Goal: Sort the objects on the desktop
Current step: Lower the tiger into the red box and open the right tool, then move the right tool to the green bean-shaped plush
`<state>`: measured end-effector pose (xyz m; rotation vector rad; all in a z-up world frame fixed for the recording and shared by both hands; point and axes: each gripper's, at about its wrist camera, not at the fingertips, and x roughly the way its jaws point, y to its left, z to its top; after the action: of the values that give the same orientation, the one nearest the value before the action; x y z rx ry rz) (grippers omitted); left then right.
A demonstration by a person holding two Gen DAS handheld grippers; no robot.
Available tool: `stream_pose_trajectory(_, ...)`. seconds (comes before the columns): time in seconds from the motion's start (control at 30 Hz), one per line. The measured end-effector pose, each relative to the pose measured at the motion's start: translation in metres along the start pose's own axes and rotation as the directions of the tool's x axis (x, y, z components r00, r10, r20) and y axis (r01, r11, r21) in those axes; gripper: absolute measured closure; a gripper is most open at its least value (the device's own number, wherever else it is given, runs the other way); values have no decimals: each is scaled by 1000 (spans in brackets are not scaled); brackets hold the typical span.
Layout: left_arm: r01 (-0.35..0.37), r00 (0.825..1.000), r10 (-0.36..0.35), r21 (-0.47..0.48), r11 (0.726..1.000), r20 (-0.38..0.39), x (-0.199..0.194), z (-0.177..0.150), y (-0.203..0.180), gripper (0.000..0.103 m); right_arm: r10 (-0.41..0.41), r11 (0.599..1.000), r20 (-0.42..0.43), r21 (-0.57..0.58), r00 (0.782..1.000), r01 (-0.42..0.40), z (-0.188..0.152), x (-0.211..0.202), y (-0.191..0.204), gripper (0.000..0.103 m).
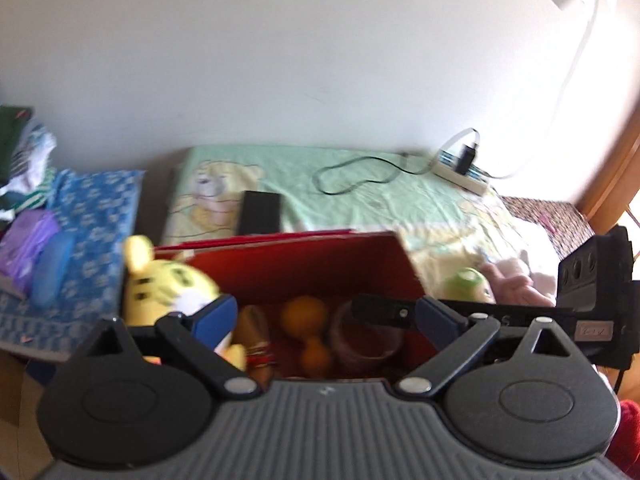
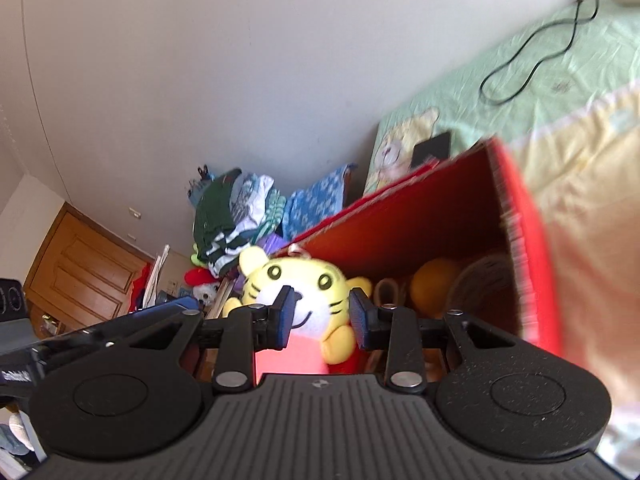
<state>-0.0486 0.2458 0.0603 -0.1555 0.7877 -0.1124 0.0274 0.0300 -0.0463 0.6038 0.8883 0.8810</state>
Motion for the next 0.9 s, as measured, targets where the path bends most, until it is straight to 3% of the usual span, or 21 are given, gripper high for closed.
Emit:
stream_pose_trajectory(0.17, 73, 997, -70, 109, 991, -30, 21, -9, -72, 6, -94, 996, 69, -5, 993, 95, 5, -64, -39, 69)
stream_pose_trajectory(0.37, 139, 988, -124, 181, 974, -87, 54, -29, -149, 6, -276, 961, 71, -10, 958, 278, 5, -120, -96, 69)
stream_pose_trajectory(0.5, 144, 983, -123, 148, 978, -140, 92, -37, -181, 6, -285, 958, 47, 53, 957, 282, 16, -137, -128, 69)
stream_pose_trajectory(0.6, 108, 984, -89, 115, 988, -154, 121, -40, -197, 5, -289, 957, 43, 50, 956, 287, 31, -139, -137, 69)
stream_pose_trajectory(0.83, 48, 977, -50, -16, 999, -207, 172, -29, -198, 5, -284, 951, -48, 114, 958, 287, 73, -123, -159, 67)
stream_pose_trajectory(0.9, 8, 979, -13, -27, 1000, -206, 182, -25, -198, 5, -286, 952, -78, 92, 955, 292, 82, -114, -159, 60)
